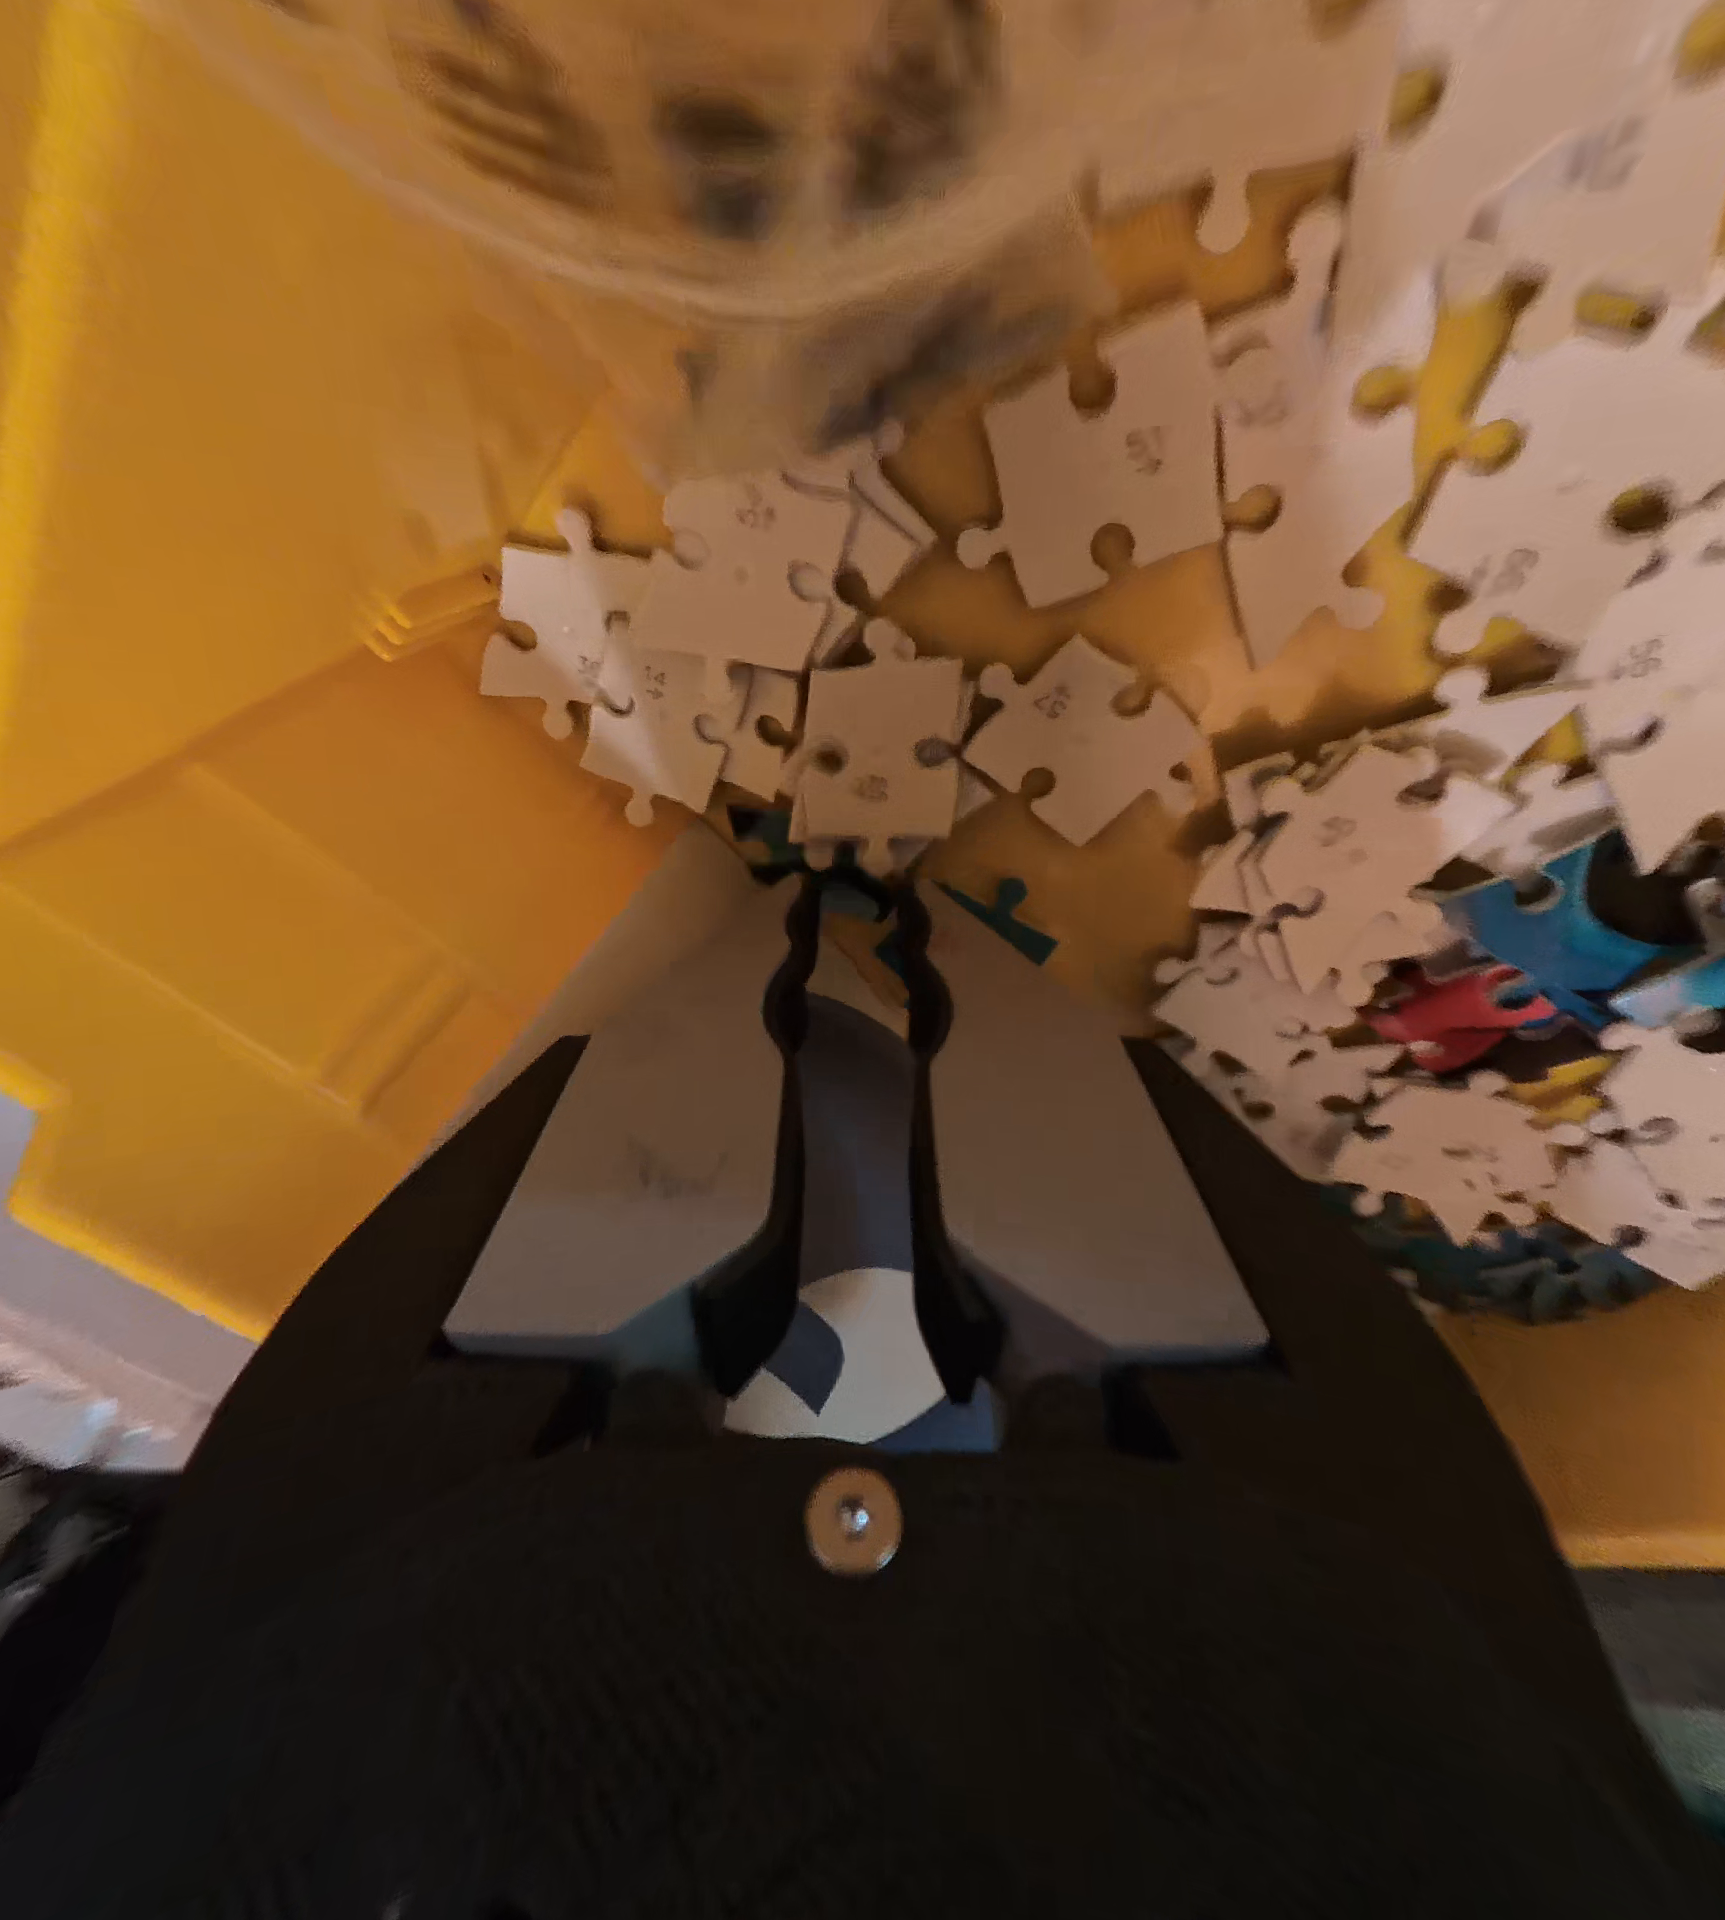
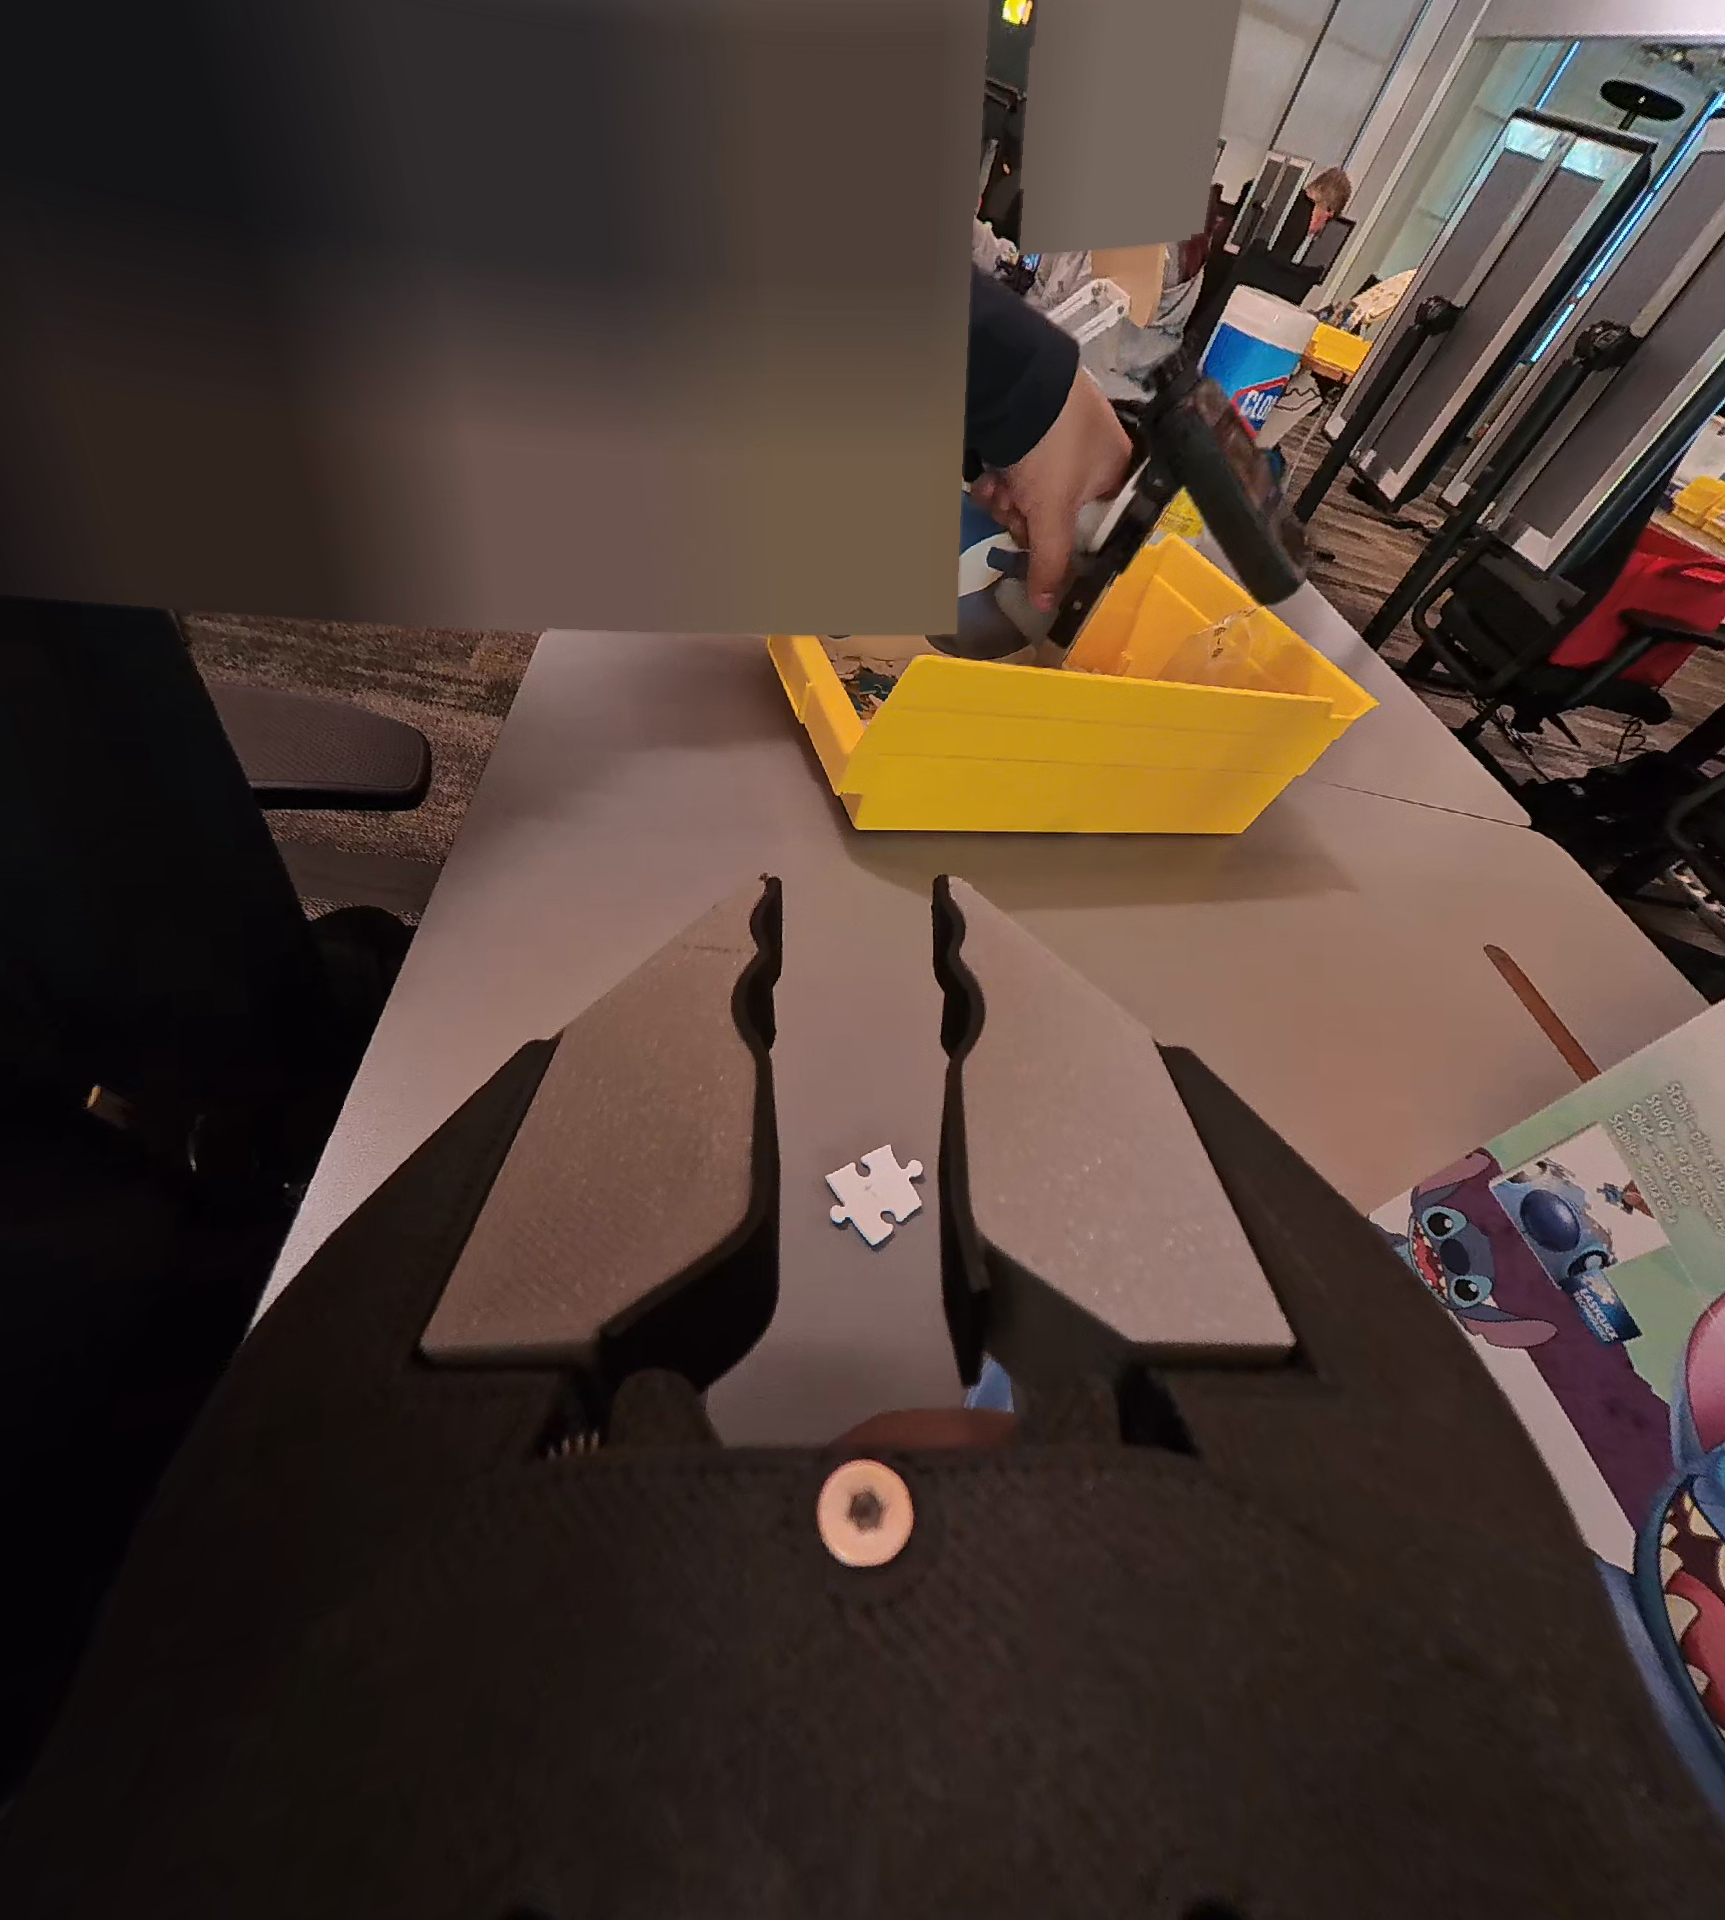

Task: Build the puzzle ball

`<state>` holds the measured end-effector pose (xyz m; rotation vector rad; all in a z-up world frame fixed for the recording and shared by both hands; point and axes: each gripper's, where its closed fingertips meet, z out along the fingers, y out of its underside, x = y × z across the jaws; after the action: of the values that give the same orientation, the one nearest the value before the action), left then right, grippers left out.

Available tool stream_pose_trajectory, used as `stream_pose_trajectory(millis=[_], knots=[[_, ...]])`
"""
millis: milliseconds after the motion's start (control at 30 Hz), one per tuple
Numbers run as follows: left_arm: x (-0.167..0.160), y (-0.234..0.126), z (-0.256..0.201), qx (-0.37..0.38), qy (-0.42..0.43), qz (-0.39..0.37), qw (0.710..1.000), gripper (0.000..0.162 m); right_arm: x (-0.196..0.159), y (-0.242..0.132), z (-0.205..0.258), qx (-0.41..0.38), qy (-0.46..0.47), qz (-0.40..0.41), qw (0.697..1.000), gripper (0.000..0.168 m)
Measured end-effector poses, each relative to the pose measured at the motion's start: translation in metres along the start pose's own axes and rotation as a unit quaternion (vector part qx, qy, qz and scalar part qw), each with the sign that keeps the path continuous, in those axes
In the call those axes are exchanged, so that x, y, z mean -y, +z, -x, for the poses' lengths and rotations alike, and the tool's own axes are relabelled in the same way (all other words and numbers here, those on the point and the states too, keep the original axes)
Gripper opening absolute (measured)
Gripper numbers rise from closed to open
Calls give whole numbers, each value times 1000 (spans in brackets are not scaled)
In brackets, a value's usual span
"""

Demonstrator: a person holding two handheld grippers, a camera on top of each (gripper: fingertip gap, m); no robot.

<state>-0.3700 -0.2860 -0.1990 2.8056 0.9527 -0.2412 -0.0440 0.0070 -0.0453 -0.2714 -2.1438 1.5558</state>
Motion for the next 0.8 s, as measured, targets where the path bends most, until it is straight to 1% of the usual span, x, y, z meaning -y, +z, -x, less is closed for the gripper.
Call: stream_pose_trajectory(millis=[100, 133, 200, 333, 367, 533, 600, 733, 800], knots=[[-2, -1, -1, 58, 49, 6, 997, 7, 1, -1, 0, 1, 1, -3, 1000, 25], [-2, -1, -1, 67, 55, 7, 996, 7, 1, -1, 0, 2, 2, -3, 1000, 25], [-1, -3, 3, 82, 50, 1, 995, 0, 1, 0, 1, 2, 0, -3, 1000, 25], [3, -12, 5, 83, 38, -21, 996, 1, 1, 0, 1, 3, 0, -2, 1000, 25], [2, -14, 5, 83, 42, -22, 995, 5, 1, -1, 1, 3, 0, -3, 1000, 25], [1, -10, -4, 55, 49, -12, 997, 31, 0, 1, 2, 4, 0, 0, 1000, 25], [6, -7, -6, 23, 39, -10, 999, 41, 0, 1, 2, 4, 0, 1, 1000, 25], [9, -3, -5, -45, 4, 14, 999, 36, 0, 0, 1, 2, 1, -1, 1000, 25], [10, -3, 1, -51, 7, 23, 998, 30, 1, -1, 0, 1, 1, -3, 1000, 25]])
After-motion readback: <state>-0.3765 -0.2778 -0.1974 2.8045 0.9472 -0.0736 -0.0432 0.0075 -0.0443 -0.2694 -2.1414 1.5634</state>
